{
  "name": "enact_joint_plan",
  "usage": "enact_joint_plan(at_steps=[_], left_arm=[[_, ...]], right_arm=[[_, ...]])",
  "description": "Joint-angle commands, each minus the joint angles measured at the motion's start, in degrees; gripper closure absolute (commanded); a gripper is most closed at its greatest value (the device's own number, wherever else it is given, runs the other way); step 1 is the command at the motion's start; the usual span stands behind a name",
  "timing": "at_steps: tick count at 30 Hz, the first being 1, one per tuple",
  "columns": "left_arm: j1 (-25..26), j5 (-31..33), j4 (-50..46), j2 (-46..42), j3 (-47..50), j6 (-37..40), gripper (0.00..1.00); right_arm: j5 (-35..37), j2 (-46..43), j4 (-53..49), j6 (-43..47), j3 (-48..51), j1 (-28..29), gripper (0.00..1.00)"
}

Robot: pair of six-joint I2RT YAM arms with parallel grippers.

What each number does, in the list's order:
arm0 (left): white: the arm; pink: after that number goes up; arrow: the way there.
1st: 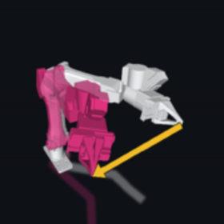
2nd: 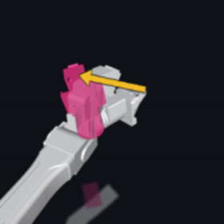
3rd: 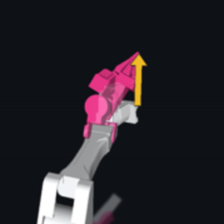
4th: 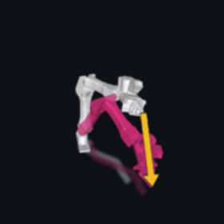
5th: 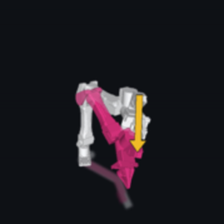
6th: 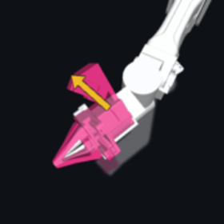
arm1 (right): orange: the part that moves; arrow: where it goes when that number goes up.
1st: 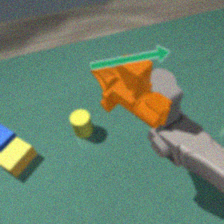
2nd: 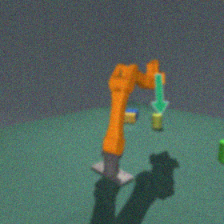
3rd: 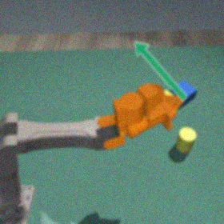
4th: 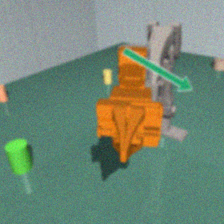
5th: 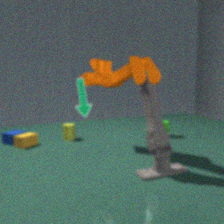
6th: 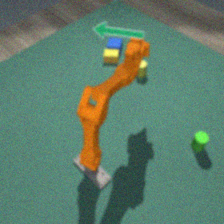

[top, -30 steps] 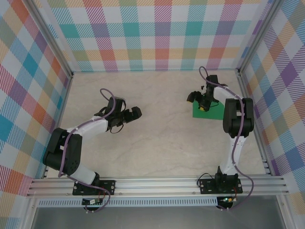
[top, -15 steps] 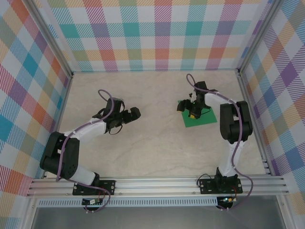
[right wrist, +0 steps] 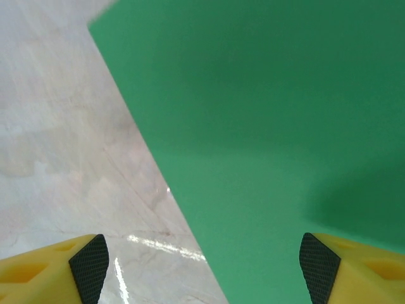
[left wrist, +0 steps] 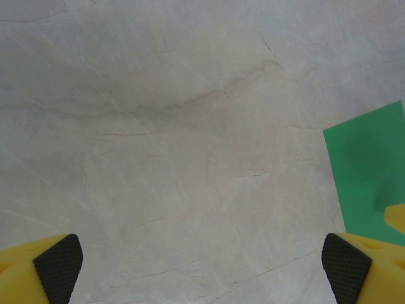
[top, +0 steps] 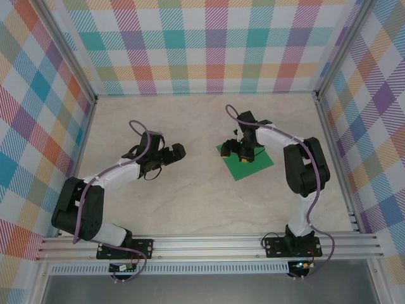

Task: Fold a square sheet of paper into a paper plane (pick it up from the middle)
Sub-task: Move the square sheet of paper to the center of the table.

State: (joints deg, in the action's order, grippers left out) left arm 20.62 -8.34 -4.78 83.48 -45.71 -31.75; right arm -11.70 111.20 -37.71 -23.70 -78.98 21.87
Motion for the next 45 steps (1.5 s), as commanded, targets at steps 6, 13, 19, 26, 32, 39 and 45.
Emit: enact_joint_plan(at_steps=[6, 13, 19, 26, 32, 39, 45], left_arm=[[0.91, -1.23, -1.64, -3.39, 0.9, 0.04, 0.0], [0.93, -1.03, -1.75, -4.99, 2.43, -0.14, 0.0], [1.0, -1.64, -1.16, -5.01, 3.21, -0.35, 0.0], [1.0, -2.38, -0.62, -4.62, 3.79, -0.66, 0.0], [1.0, -2.48, -1.36, -5.3, 4.04, -0.1, 0.0], [1.0, -2.43, -1.71, -6.89, 5.11, 0.14, 0.0], [1.0, -2.37, -1.69, -7.66, 5.57, 0.08, 0.0]], right_arm=[[4.49, 3.49, -3.21, 0.79, -6.27, -3.19, 0.19], [-1.55, 2.57, 1.25, -4.15, 1.97, -2.91, 0.21], [-3.7, -3.87, 9.09, -14.34, 13.78, -1.25, 0.21], [-5.73, -9.74, 16.17, -23.76, 19.83, 4.48, 0.21], [-0.03, -12.77, 8.78, -13.58, 16.68, 5.56, 0.21], [-1.73, -13.98, 9.22, -8.78, 22.11, 5.55, 0.23], [-6.01, -11.33, 11.13, -9.22, 23.4, 6.56, 0.24]])
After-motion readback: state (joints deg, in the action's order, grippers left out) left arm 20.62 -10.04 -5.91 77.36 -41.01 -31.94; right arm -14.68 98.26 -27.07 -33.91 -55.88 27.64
